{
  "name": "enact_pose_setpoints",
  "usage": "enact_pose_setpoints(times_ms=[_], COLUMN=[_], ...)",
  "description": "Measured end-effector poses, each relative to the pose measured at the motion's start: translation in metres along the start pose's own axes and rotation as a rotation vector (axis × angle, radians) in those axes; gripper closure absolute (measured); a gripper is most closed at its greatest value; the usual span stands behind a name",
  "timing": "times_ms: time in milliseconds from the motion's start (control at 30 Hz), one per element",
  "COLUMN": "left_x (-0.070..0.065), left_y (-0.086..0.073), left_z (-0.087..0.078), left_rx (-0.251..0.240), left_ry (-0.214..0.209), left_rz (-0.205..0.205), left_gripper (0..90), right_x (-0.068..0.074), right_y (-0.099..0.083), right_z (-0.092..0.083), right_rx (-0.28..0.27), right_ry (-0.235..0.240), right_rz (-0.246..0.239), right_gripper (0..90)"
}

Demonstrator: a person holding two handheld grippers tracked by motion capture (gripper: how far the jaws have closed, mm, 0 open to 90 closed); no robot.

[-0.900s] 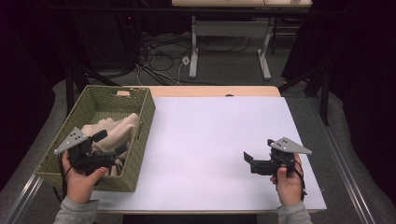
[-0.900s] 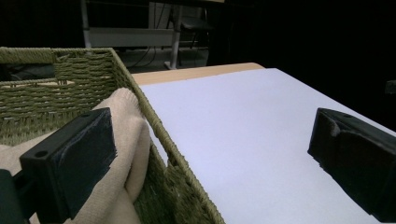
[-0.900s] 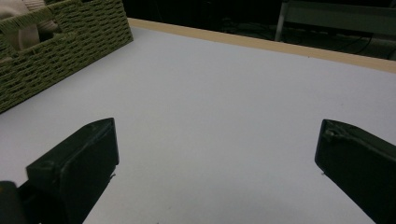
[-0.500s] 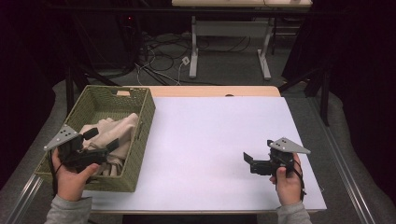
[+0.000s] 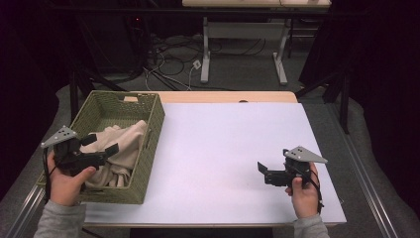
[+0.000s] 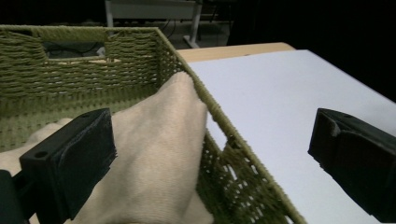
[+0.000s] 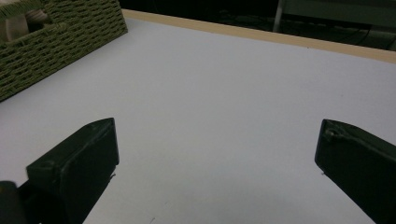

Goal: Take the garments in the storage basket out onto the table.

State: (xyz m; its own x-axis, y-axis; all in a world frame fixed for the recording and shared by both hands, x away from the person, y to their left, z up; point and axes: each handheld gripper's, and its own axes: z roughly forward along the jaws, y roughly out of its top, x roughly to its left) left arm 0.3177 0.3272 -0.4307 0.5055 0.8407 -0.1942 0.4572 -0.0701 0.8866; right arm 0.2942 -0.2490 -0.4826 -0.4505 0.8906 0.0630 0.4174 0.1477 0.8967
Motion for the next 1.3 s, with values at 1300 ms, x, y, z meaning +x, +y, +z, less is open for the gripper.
enact_pose_setpoints(times_ms=[1300], left_x=[0.029], left_y=[0.006], left_z=[0.043], left_rx=[0.370], left_ry=[0.110], left_rz=[0.089], left_gripper=[0.4], right_x=[-0.002], right_y=[-0.009], right_z=[0.011], right_rx=[0.051], right_ry=[0.002], right_rz=[0.007], right_gripper=[0.0])
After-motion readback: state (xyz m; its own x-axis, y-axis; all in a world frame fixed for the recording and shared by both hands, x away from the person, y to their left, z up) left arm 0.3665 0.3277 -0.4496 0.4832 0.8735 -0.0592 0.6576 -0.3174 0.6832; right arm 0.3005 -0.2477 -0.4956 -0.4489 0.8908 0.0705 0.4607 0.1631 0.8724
